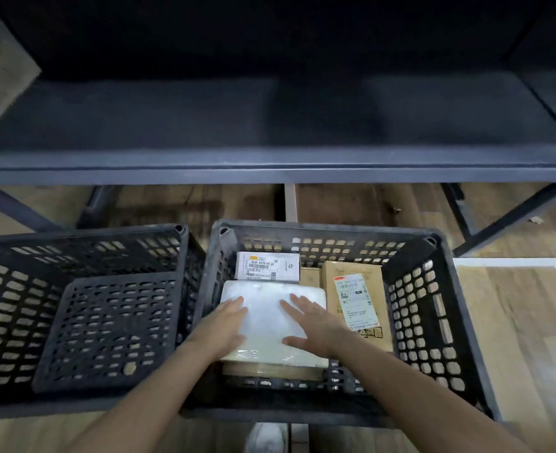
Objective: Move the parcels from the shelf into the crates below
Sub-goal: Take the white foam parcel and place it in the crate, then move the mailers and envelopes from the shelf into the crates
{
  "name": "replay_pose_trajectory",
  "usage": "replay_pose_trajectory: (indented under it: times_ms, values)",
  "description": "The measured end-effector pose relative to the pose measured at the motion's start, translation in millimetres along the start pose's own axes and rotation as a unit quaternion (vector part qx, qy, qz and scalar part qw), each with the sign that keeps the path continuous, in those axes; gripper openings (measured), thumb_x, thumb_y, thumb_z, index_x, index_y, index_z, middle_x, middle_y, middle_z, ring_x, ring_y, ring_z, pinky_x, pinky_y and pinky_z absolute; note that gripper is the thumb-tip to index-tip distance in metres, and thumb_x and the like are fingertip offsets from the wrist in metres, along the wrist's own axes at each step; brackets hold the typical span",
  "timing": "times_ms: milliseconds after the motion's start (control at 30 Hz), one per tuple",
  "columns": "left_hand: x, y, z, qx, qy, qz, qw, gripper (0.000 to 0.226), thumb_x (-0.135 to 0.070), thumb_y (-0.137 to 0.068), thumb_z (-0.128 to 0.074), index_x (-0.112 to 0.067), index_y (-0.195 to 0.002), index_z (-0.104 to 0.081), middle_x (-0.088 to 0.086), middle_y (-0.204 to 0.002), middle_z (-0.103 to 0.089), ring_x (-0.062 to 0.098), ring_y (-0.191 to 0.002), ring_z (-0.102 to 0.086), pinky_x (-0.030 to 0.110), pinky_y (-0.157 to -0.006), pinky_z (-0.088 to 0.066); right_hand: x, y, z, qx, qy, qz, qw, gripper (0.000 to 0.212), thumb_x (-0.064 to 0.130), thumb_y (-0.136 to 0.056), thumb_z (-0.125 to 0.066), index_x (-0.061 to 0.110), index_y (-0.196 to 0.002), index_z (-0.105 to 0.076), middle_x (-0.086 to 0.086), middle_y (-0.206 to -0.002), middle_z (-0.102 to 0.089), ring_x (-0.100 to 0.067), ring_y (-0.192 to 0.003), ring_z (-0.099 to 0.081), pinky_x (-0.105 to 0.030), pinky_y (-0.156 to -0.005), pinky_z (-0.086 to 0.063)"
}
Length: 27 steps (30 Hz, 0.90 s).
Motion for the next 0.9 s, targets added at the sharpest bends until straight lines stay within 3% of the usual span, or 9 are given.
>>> replay_pose_trajectory:
  times_ms: [133,267,433,633,733,900]
  values:
    - [-18.9,39.4,29.2,0.01,0.011,-0.05,0.999,0.053,-0.023,-0.098,-0.044,-0.017,-0.148,-0.027,0.001,-0.16,-0.003,0.015,-0.146,-0.01,0.027,-0.116,-0.019,11.7,35.5,41.8,-0.002,-0.031,-0.022,0.999,0.074,0.05,-0.097,-0.036,0.019,-0.152,0.002,-0.003,-0.16,0.006,-0.02,-0.148,0.002,-0.035,-0.118,-0.007]
    - [-32.1,88.1,78.9,0.016,0.02,-0.03,0.999,0.054,-0.027,-0.098,-0.042,-0.017,-0.149,-0.025,0.0,-0.16,-0.004,0.017,-0.145,-0.017,0.03,-0.114,-0.026,28.2,85.4,94.8,-0.025,-0.045,-0.041,0.998,0.069,0.047,-0.099,-0.035,0.017,-0.152,-0.003,-0.004,-0.16,0.002,-0.021,-0.148,-0.003,-0.034,-0.119,-0.01]
    - [-45.5,154.9,172.4,-0.029,0.017,-0.017,0.999,0.051,-0.03,-0.097,-0.042,-0.02,-0.146,-0.032,0.0,-0.153,-0.027,0.02,-0.134,-0.036,0.038,-0.104,-0.04,66.7,162.2,187.8,-0.058,-0.072,-0.034,0.995,0.065,0.044,-0.1,-0.033,0.02,-0.153,-0.005,-0.002,-0.16,-0.001,-0.02,-0.147,-0.006,-0.034,-0.117,-0.016]
    - [-89.1,251.0,311.6,-0.097,0.007,-0.026,0.995,0.041,-0.028,-0.096,-0.042,-0.014,-0.135,-0.042,0.008,-0.135,-0.049,0.025,-0.123,-0.047,0.035,-0.1,-0.039,119.5,260.7,320.5,-0.123,-0.067,0.003,0.99,0.062,0.043,-0.099,-0.037,0.02,-0.152,-0.013,-0.001,-0.16,-0.011,-0.017,-0.145,-0.018,-0.03,-0.115,-0.024]
    - [-109.8,297.3,382.4,-0.138,0.018,-0.035,0.99,0.047,-0.03,-0.096,-0.043,-0.015,-0.141,-0.037,0.005,-0.14,-0.045,0.022,-0.128,-0.044,0.035,-0.104,-0.037,142.3,312.5,392.6,-0.157,-0.062,0.016,0.985,0.062,0.04,-0.099,-0.04,0.021,-0.152,-0.014,-0.001,-0.158,-0.017,-0.017,-0.144,-0.022,-0.028,-0.114,-0.022]
    - [-135.2,344.2,502.6,-0.199,-0.016,-0.071,0.977,0.053,-0.031,-0.098,-0.043,-0.016,-0.147,-0.029,0.006,-0.147,-0.039,0.021,-0.134,-0.039,0.035,-0.108,-0.035,164.6,379.4,500.7,-0.197,-0.026,0.021,0.98,0.062,0.042,-0.099,-0.04,0.024,-0.152,-0.015,-0.004,-0.152,-0.033,-0.022,-0.136,-0.037,-0.035,-0.107,-0.036]
Point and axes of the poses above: each hand's wrist, its own y-axis away from the middle knuckle, its own z-axis out of the back of the hand, x = y × z, the point moved 2 cm from there along -y, towards the middle knuckle
